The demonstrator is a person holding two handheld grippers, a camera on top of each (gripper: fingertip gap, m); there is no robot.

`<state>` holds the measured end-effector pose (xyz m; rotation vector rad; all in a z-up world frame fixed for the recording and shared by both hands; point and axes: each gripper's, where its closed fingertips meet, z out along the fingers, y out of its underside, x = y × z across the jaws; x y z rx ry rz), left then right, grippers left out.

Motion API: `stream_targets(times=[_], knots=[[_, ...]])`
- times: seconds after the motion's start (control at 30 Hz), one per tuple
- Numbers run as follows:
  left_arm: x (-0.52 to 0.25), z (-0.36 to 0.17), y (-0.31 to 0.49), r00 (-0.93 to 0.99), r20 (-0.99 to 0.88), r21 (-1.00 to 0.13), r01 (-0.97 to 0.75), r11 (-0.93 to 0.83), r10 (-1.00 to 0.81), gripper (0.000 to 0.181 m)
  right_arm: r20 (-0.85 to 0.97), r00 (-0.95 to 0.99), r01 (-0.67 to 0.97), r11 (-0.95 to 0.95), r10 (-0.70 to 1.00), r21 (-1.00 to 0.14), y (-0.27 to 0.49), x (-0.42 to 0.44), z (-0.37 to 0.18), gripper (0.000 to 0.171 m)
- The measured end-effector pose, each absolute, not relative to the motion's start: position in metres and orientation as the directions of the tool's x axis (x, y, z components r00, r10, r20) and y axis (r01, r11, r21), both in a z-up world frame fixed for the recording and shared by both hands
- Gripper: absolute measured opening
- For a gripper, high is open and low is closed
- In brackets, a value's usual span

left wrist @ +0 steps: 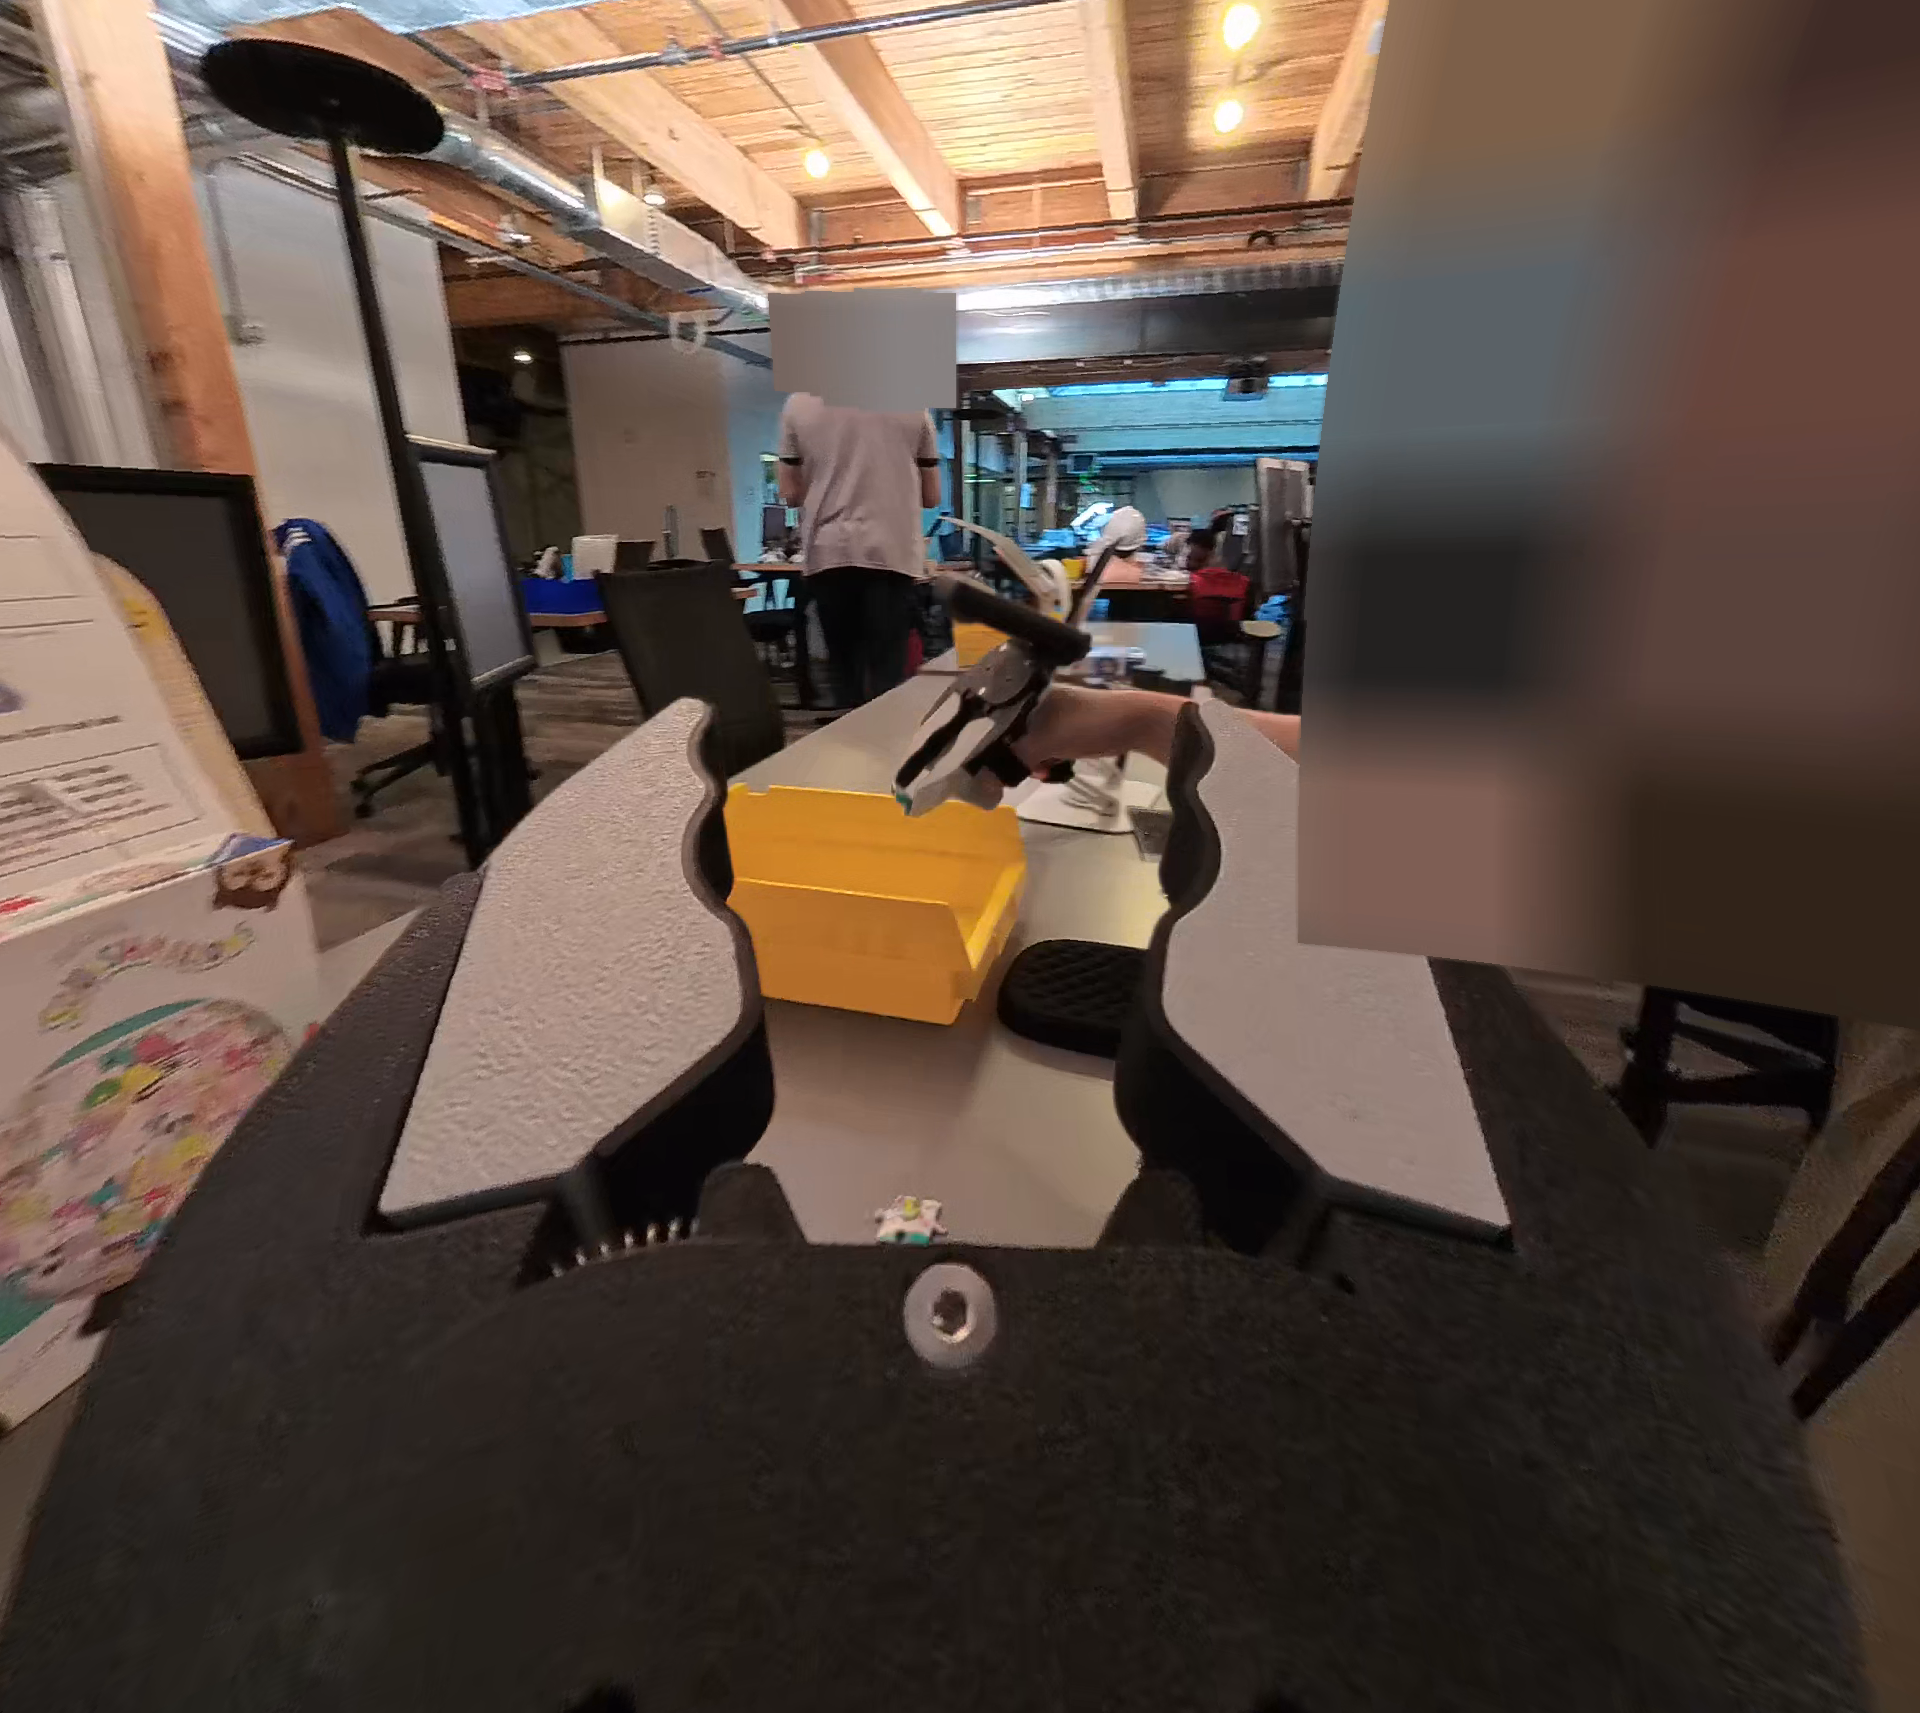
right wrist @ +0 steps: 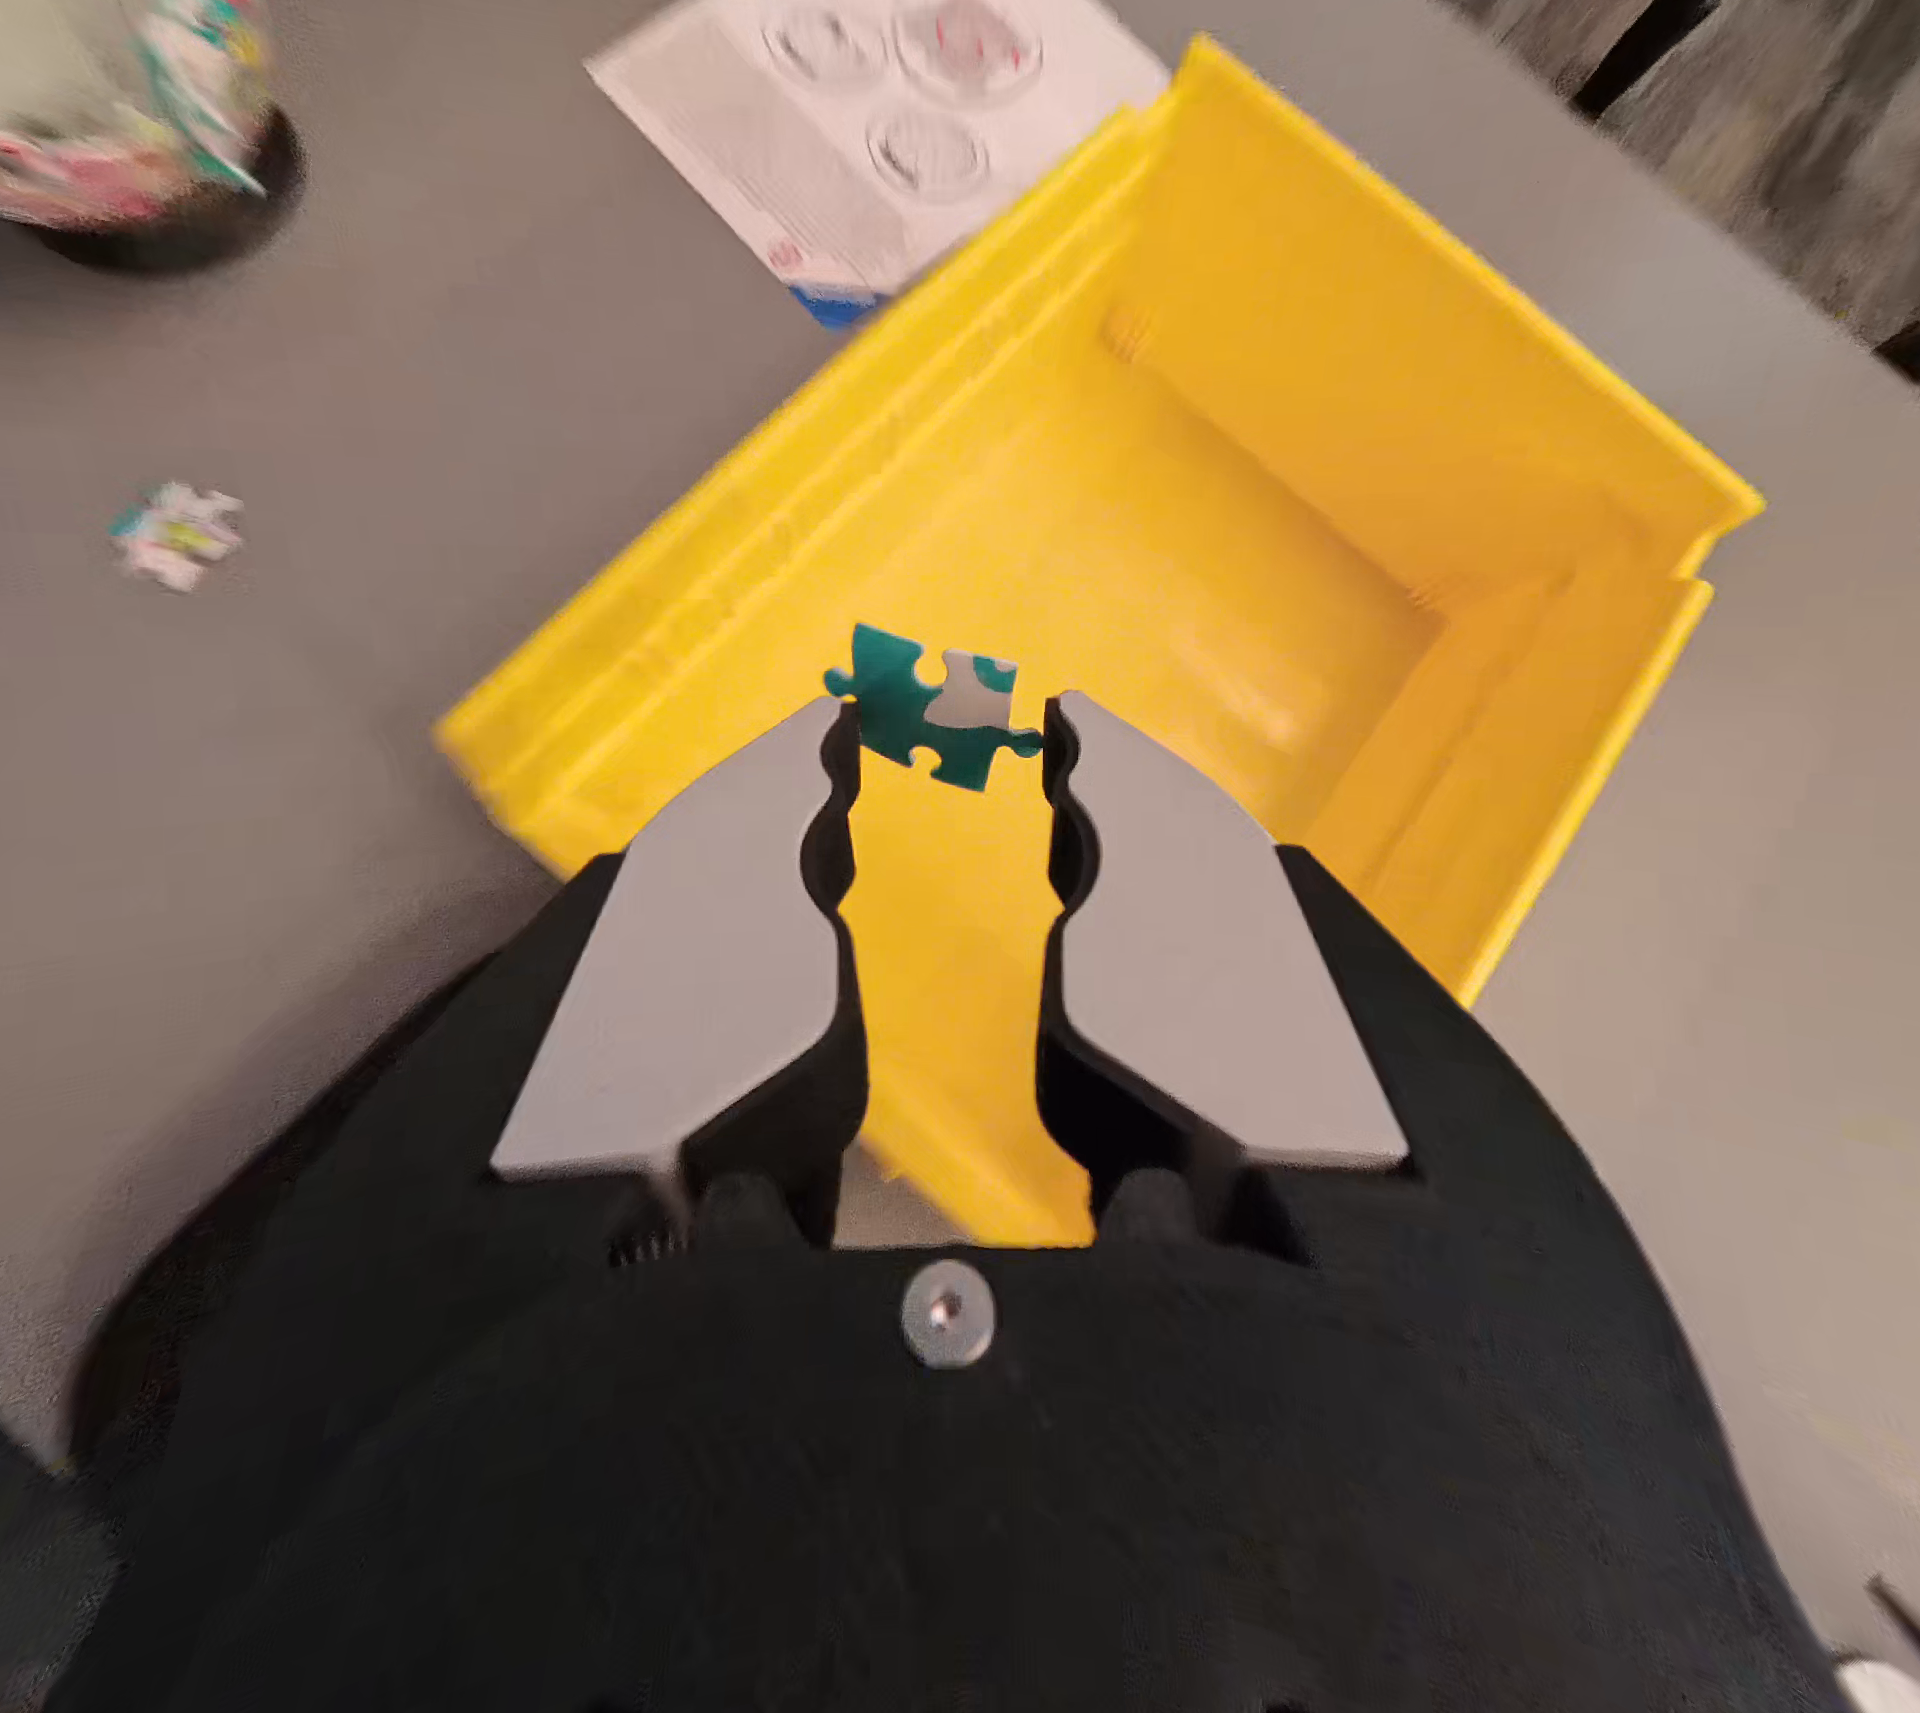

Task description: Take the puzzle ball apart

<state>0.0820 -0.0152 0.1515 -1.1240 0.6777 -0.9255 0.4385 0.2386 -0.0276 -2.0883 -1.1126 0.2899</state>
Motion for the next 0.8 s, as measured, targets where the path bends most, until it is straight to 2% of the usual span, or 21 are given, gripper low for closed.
stream_targets(times=[0.17, 0.3, 0.47, 0.7, 0.77, 0.8], knots=[[0.068, 0.158, -0.01, 0.531, 0.03, -0.956, 0.264, 0.131, -0.847, 0.081, 0.126, 0.516, 0.779, -0.403, 0.848, -0.48, 0.299, 0.43, -0.099, 0.035], [0.063, 0.16, -0.008, 0.572, 0.006, -0.968, 0.21, 0.14, -0.82, 0.082, 0.11, 0.496, 0.832, -0.435, 0.861, -0.345, 0.33, 0.427, -0.139, 0.035], [0.064, 0.157, -0.01, 0.582, -0.032, -0.98, 0.14, 0.139, -0.813, 0.083, 0.079, 0.471, 0.847, -0.425, 0.879, -0.319, 0.352, 0.415, -0.153, 0.035], [0.055, 0.157, -0.012, 0.593, -0.031, -0.98, 0.139, 0.14, -0.804, 0.082, 0.02, 0.472, 0.842, -0.444, 0.881, -0.305, 0.365, 0.411, -0.162, 0.035], [0.052, 0.155, -0.012, 0.599, -0.031, -0.982, 0.132, 0.137, -0.8, 0.082, -0.014, 0.485, 0.823, -0.462, 0.874, -0.33, 0.367, 0.407, -0.162, 0.04], [0.051, 0.154, -0.012, 0.602, -0.033, -0.982, 0.128, 0.137, -0.798, 0.082, -0.022, 0.487, 0.814, -0.463, 0.873, -0.35, 0.368, 0.405, -0.161, 0.049]])
